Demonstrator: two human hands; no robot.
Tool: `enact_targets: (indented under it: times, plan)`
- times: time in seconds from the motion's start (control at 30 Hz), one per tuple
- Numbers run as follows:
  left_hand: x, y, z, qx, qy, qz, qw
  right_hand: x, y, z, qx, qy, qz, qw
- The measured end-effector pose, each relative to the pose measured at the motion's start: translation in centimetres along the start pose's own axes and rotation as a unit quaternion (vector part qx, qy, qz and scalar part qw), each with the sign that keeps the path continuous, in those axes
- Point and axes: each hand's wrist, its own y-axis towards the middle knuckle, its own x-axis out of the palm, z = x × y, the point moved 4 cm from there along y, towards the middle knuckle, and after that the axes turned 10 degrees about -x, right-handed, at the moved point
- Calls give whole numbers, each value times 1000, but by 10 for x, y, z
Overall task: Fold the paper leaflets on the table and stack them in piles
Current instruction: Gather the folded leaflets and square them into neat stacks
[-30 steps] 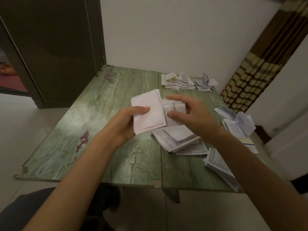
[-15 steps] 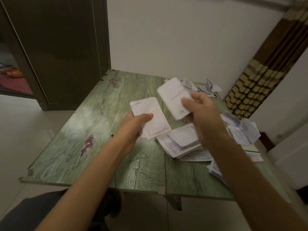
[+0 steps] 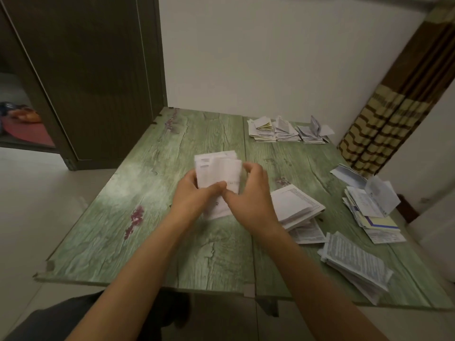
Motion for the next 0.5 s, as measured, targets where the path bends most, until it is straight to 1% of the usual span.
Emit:
enact_targets:
  times: [0.03,0.07,0.1,0.23,0.27,0.33,0.37,0.43,0.47,0.5]
  plan:
    - [-4,2,1,14,10,-6,1000,3,2,1,18,98,-11,995]
    - [-7,3,1,23,18,-15,999,8,4,1,25,168,-19,985]
    - [-8,3,0,30,32,-23,999,13,3,2,21,196,-27,980]
    - [-2,-2,-19,56,101,-24,993,34,-12,10,20,154,-76,985]
    - [-1,-2,-21,64,106,-17,992,32,-15,9,9,150,-79,985]
    - [-2,-3,-16,56,83,3,995,12,-13,0,-39,146,-59,987]
    - [-3,-2,-12,44,65,7,997,-5,-10,-5,-66,118,-34,990]
    - [-5,1,-4,21,44,0,999,-43,-2,4,-94,10,16,995]
    - [-5,1,-1,15,40,-9,999,-62,4,17,-65,-44,20,997]
    - [-3,1,2,10,36,-18,999,-78,9,34,3,-85,6,996]
